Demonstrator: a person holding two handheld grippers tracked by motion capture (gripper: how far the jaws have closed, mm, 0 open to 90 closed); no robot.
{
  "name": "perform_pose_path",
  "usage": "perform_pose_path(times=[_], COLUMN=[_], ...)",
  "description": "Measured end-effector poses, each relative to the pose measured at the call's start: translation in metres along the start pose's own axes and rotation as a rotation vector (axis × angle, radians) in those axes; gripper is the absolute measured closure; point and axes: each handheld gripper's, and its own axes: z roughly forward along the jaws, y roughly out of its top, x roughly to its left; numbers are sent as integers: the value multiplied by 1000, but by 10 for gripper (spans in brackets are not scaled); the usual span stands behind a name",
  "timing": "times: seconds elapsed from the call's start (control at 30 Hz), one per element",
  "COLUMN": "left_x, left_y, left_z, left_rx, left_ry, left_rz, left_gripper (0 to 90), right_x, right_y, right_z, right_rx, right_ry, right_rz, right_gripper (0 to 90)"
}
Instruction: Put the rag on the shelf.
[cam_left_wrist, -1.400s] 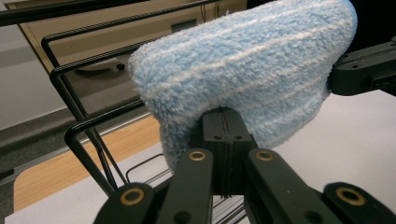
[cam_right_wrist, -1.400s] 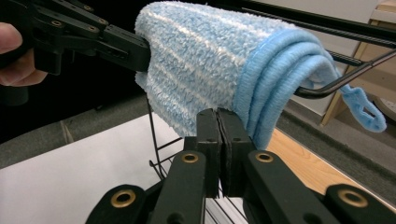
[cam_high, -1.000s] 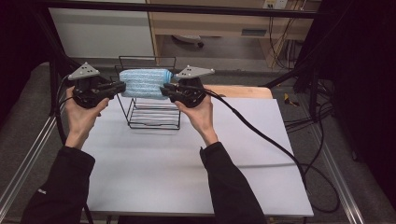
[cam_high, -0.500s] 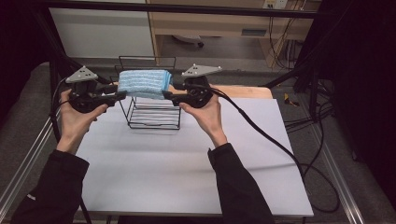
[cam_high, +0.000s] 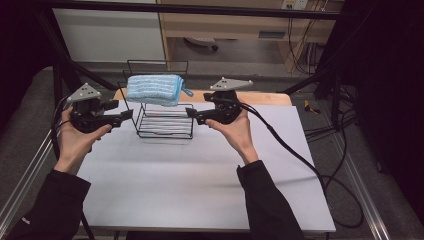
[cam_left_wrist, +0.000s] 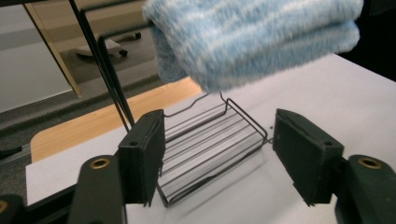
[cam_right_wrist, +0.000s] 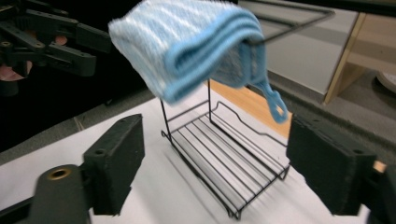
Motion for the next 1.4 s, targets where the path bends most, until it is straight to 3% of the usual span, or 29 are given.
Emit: perform_pose_path(times=[0.33, 0.6, 1.0, 1.13, 1.4], left_x=[-15, -26, -46, -49, -48], left_y=[-36, -67, -111, -128, -147], left_z=[15, 33, 48, 52, 53], left_rx=[74, 105, 87, 97, 114], left_ry=[-17, -52, -119, -137, -124], left_rz=[17, -14, -37, -37, -9], left_gripper=[180, 84, 82, 84, 90], right_x=[-16, -31, -45, -49, -56], right_y=[-38, -73, -134, -159, -199], right_z=[-23, -46, -78, -87, -105], right_rx=[52, 72, 92, 125, 146], right_ry=[-28, -47, -69, -76, -73], right_rz=[30, 68, 112, 139, 160], right_gripper=[92, 51, 6, 6, 6])
